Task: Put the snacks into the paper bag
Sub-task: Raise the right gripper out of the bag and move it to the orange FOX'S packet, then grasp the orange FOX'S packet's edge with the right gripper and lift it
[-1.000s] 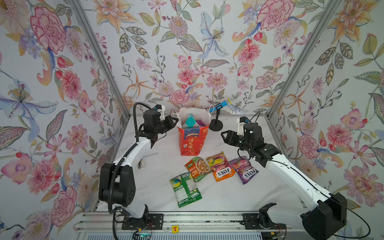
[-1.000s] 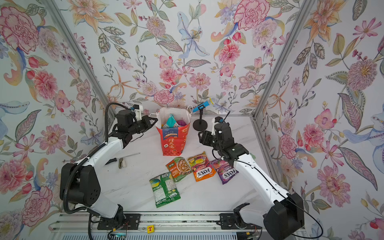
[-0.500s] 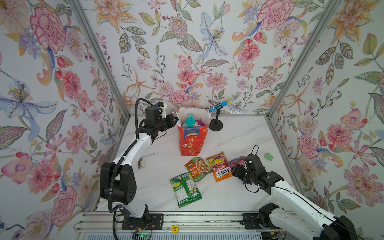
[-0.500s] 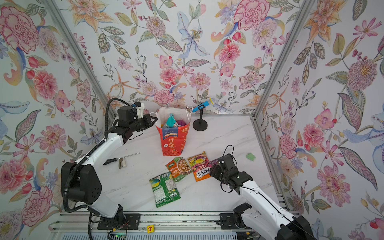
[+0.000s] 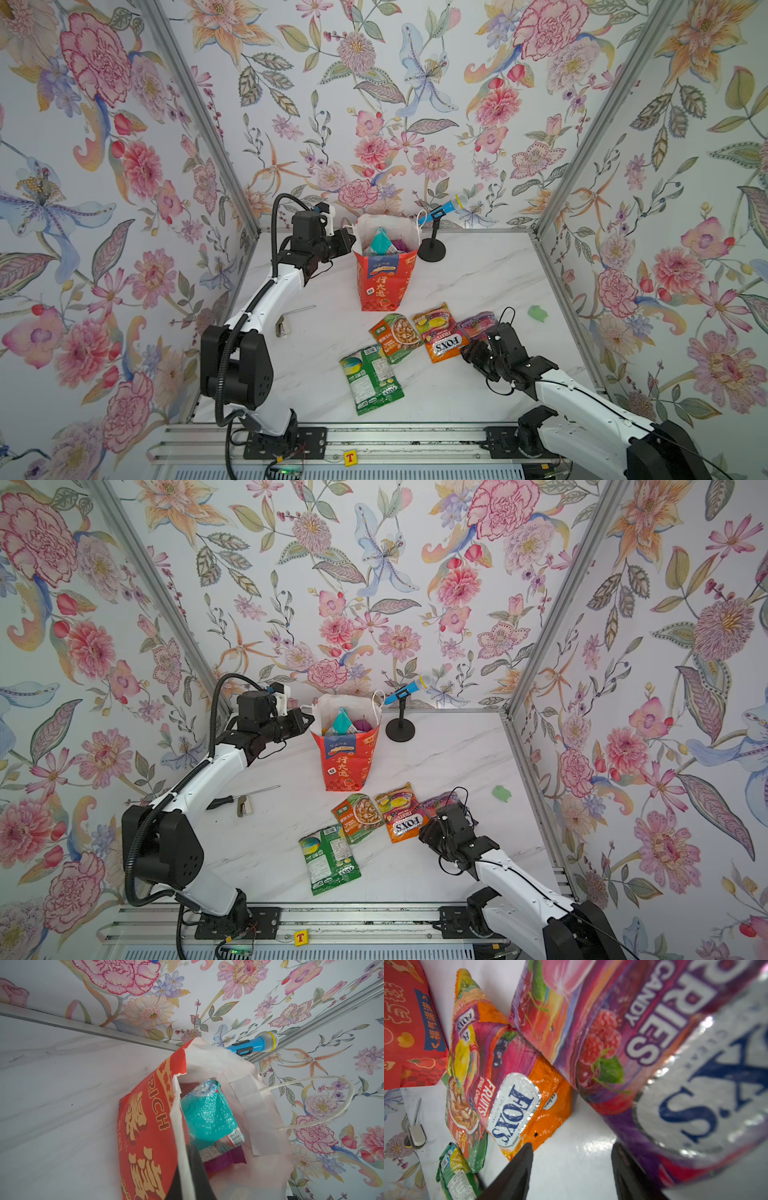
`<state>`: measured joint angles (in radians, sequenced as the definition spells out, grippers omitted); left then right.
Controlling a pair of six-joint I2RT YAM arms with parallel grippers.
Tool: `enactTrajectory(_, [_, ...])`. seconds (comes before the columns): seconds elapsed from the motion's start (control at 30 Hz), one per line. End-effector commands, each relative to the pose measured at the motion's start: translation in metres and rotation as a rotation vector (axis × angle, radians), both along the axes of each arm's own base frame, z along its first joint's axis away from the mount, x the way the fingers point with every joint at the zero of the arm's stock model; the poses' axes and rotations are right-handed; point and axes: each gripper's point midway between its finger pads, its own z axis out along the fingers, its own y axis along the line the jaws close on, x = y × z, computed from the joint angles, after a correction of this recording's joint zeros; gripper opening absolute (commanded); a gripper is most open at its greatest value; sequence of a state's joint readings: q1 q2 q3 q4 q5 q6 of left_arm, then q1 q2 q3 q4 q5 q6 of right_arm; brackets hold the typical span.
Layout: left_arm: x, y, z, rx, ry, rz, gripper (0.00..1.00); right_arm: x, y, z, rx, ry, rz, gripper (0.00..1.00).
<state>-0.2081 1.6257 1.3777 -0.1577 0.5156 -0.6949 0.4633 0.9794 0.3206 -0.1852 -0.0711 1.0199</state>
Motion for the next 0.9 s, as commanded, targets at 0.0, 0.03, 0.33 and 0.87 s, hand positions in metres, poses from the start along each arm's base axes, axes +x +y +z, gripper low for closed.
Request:
enactTrajectory(0.0, [0.001,-0.003,-0.001,0.029,0.008,-0.007,0.00,0.007,0.000,-0.004,0.042,-0.025,-0.042,0.63])
enactTrajectory(0.03, [0.002,-0.002,-0.002,0.029,0.010,-0.005,0.00,0.008,0.000,-0.005,0.049,-0.026,-0.050,0.63])
enactTrajectory(0.33, [0.003,-0.006,-0.002,0.021,0.013,-0.012,0.00,0.018,0.005,-0.014,0.070,-0.029,-0.065,0.62])
enactTrajectory(0.87, [0.004,-0.006,-0.001,0.015,0.015,-0.013,0.00,0.047,0.023,-0.003,0.126,-0.131,-0.034,0.03])
